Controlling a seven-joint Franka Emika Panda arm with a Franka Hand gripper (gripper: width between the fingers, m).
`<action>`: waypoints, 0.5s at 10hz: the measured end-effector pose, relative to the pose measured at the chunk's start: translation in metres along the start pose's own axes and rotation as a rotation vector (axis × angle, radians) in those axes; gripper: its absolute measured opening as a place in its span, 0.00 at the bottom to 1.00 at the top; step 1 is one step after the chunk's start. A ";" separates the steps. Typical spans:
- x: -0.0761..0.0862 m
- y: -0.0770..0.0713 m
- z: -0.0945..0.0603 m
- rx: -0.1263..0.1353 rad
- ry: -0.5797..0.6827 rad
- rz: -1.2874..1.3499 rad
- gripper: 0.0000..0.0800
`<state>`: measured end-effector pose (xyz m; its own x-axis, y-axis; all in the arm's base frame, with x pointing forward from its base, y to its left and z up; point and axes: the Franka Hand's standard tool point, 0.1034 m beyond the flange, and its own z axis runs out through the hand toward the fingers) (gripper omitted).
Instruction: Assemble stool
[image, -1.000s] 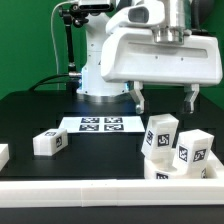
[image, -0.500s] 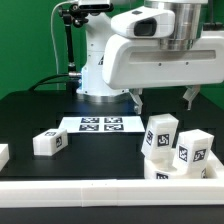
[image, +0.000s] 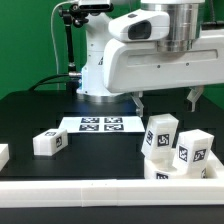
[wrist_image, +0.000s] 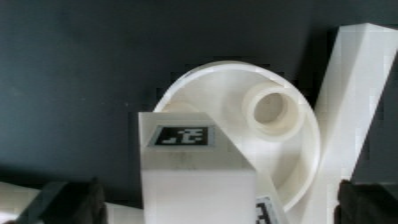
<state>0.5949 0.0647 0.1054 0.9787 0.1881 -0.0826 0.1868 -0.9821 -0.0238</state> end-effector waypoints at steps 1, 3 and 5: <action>0.000 0.000 0.000 0.000 0.000 0.000 0.81; 0.002 0.002 -0.001 0.034 0.012 -0.003 0.81; 0.002 0.007 0.000 0.050 0.015 0.015 0.81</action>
Offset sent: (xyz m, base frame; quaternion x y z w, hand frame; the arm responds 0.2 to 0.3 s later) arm 0.0075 0.0233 0.0004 0.1394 0.0141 0.0121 0.9901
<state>0.5980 0.0585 0.1053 0.9825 0.1732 -0.0681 0.1682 -0.9830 -0.0730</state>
